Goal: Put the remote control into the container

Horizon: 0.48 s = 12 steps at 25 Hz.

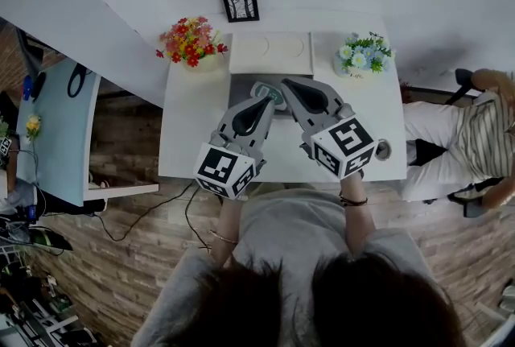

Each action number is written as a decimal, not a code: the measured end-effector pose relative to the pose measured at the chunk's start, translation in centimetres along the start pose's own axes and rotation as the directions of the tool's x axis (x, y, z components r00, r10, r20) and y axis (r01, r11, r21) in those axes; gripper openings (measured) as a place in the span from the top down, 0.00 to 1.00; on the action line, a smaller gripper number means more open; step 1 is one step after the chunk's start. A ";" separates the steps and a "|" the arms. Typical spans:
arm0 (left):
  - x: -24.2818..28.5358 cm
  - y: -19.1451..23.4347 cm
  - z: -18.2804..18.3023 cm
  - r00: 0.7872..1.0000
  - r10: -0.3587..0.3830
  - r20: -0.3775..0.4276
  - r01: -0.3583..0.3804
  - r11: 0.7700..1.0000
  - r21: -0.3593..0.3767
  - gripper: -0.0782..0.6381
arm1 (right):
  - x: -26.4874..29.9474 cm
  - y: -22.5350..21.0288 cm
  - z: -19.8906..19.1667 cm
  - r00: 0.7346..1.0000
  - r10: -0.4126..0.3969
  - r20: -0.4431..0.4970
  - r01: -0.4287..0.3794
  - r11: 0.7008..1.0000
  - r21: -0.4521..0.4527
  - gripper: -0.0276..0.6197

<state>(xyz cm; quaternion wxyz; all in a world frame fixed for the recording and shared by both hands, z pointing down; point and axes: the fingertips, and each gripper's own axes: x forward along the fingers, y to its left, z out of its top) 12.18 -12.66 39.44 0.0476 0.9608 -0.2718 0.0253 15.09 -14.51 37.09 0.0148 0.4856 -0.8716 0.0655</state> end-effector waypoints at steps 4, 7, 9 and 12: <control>-0.2 -0.2 0.6 1.000 0.006 0.005 -0.006 1.000 0.015 0.89 | -0.3 0.1 0.2 1.000 0.002 0.009 -0.002 1.000 -0.004 0.96; -0.5 -0.2 0.4 1.000 0.017 0.004 -0.017 1.000 0.014 0.89 | -0.4 0.1 0.0 1.000 0.008 0.012 -0.008 1.000 -0.002 0.96; -0.7 -0.4 0.2 1.000 0.019 -0.001 -0.019 1.000 0.014 0.89 | -0.5 0.0 -0.1 1.000 0.013 0.016 -0.013 1.000 0.009 0.96; -0.8 -0.7 0.0 1.000 0.017 -0.009 -0.017 1.000 0.016 0.89 | -0.7 -0.1 -0.4 1.000 0.017 0.022 -0.018 1.000 0.025 0.96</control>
